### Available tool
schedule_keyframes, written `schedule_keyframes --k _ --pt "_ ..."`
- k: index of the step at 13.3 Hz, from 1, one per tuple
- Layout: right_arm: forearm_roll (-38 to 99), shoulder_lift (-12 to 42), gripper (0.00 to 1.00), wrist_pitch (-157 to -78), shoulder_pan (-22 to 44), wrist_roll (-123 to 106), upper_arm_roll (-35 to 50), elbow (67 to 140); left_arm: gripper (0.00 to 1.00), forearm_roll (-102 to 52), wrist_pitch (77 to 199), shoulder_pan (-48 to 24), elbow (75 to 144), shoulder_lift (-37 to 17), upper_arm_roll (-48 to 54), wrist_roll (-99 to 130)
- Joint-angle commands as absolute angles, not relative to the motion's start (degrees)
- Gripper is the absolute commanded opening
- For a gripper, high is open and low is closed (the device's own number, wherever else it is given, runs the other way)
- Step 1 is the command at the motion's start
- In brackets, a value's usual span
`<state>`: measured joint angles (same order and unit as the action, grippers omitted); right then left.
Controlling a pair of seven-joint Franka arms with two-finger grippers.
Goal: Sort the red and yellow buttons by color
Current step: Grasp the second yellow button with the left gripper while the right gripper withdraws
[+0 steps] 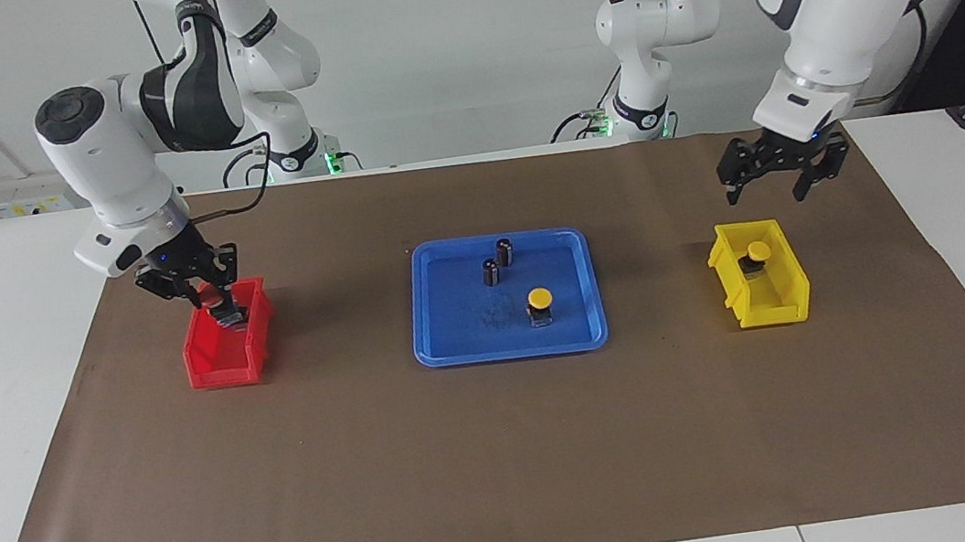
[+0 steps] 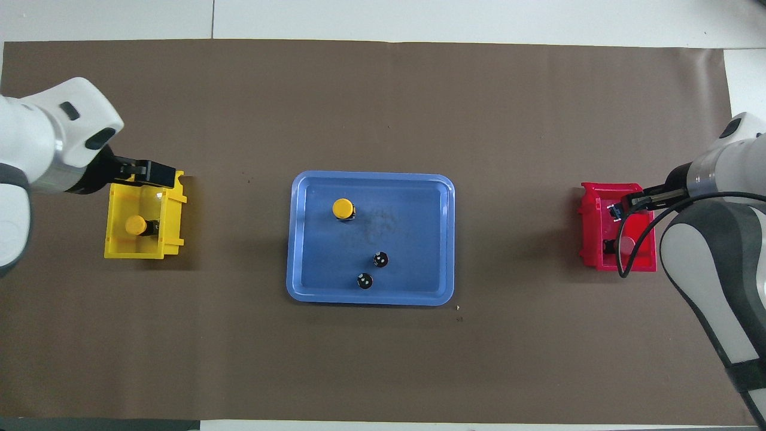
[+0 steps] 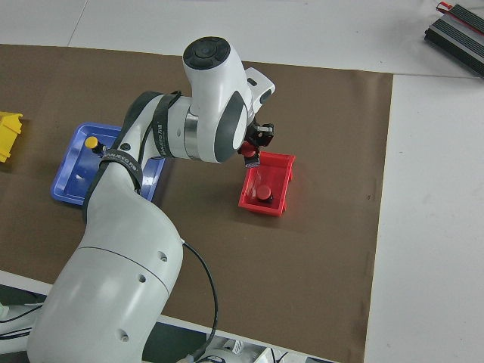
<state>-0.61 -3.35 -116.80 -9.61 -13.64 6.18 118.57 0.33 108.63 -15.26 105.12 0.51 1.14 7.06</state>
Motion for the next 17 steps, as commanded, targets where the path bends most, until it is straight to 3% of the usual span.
schedule_keyframes --k 1,5,13,17 --pt "0.44 -4.40 0.23 -120.13 -13.53 -19.59 6.94 121.28 0.97 0.52 115.46 -23.96 104.24 -6.30 0.44 19.98" --pt "0.44 -3.69 0.23 -124.36 -13.80 -19.43 6.94 123.66 0.96 0.70 118.81 -30.66 100.99 -13.43 0.44 27.49" --pt "0.53 -0.18 0.23 -137.10 -13.45 -18.20 6.94 130.95 0.94 0.97 123.48 -37.09 100.72 -20.12 0.44 35.85" --pt "0.62 0.18 0.25 -140.09 -13.45 -17.84 7.03 133.24 0.82 0.88 124.28 -36.83 101.07 -20.39 0.53 37.62"
